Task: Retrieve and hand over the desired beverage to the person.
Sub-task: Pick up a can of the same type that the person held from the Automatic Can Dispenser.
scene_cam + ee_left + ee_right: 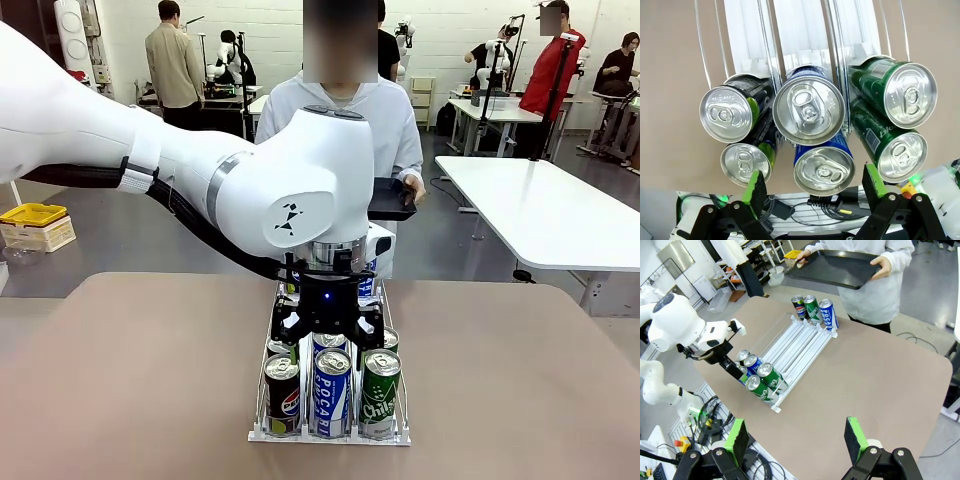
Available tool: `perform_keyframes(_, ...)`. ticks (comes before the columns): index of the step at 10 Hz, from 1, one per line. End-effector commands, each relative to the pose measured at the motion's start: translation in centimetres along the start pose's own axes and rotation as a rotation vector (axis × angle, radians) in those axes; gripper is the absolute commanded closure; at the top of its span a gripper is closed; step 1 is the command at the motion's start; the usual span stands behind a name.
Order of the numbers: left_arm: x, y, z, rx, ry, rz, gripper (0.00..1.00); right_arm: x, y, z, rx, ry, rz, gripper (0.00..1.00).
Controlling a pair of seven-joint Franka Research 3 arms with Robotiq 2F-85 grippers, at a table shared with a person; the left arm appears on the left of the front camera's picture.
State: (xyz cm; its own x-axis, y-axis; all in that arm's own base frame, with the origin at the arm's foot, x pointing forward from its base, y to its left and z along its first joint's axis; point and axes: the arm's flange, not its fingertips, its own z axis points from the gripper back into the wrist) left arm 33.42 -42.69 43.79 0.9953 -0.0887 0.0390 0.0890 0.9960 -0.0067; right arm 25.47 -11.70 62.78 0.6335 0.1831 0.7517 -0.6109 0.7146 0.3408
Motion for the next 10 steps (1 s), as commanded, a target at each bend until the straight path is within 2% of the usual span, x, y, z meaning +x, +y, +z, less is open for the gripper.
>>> perform_keyframes(1,0.21,-0.16,-0.61,0.017,-0.021,0.005,0.00,0.24,-0.10,-0.02,0.029,-0.016,0.010,0.00)
perform_keyframes(4,0.23,-0.05,-0.77,0.016,-0.021,0.004,0.00,0.24,-0.10,-0.02,0.029,-0.016,0.010,0.00)
perform_keyframes(5,0.10,-0.02,-0.65,0.005,-0.035,-0.019,0.56,0.24,-0.10,-0.02,0.029,-0.016,0.010,0.00)
perform_keyframes(6,0.12,0.08,-0.58,0.002,-0.033,-0.018,0.59,0.24,-0.10,-0.02,0.029,-0.016,0.010,0.00)
perform_keyframes(7,0.18,0.15,-0.40,-0.004,-0.034,-0.010,1.00,0.24,-0.10,-0.02,0.029,-0.016,0.010,0.00)
perform_keyframes(9,0.15,0.25,-0.42,-0.002,-0.033,-0.007,1.00,0.24,-0.10,-0.02,0.029,-0.016,0.010,0.00)
perform_keyframes(10,0.14,0.25,-0.49,-0.001,-0.028,-0.009,0.85,0.24,-0.10,-0.02,0.029,-0.016,0.010,0.00)
